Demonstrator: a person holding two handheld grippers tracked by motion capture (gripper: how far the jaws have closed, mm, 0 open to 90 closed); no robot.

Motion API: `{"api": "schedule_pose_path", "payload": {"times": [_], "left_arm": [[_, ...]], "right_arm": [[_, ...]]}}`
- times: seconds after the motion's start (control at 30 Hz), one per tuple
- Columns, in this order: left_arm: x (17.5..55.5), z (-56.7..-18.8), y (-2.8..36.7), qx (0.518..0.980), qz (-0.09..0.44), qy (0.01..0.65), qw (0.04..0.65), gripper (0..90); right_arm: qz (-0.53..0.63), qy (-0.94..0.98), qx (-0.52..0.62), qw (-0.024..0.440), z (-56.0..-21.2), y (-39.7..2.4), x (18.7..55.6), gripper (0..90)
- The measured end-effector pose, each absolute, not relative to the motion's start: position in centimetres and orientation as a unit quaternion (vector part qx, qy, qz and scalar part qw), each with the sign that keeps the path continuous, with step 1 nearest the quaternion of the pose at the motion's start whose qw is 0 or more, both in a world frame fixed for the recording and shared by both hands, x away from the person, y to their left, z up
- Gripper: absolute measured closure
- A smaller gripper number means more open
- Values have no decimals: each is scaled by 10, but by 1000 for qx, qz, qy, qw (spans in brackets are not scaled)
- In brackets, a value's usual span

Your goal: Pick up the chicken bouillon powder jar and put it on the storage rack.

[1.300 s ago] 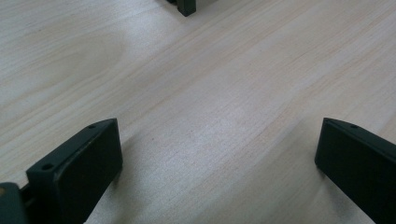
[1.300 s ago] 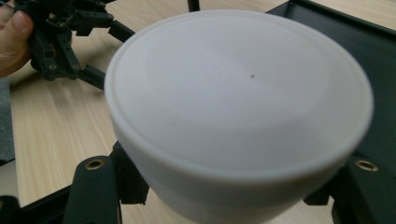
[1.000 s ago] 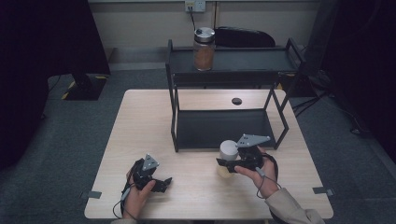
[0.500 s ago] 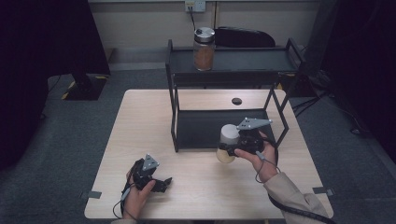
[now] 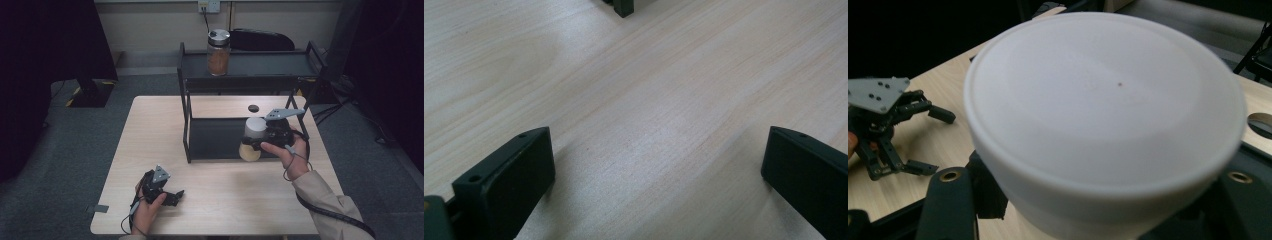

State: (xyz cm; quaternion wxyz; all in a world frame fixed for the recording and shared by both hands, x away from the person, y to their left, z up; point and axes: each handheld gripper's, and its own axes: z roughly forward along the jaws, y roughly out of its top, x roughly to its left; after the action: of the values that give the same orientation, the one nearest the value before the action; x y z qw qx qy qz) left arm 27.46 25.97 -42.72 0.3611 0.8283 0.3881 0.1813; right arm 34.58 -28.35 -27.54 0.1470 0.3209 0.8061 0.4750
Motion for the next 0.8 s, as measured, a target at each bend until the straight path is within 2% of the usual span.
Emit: {"api": "schedule_pose_path", "payload": {"times": [0.53,0.8], "left_arm": [[274,-427,260,828,181,389,362,0],[275,-427,260,828,181,389,361,0]], "right_arm": [[472,805,315,172,-206,-294,350,345],[470,804,315,180,-184,-295,349,346]]}}
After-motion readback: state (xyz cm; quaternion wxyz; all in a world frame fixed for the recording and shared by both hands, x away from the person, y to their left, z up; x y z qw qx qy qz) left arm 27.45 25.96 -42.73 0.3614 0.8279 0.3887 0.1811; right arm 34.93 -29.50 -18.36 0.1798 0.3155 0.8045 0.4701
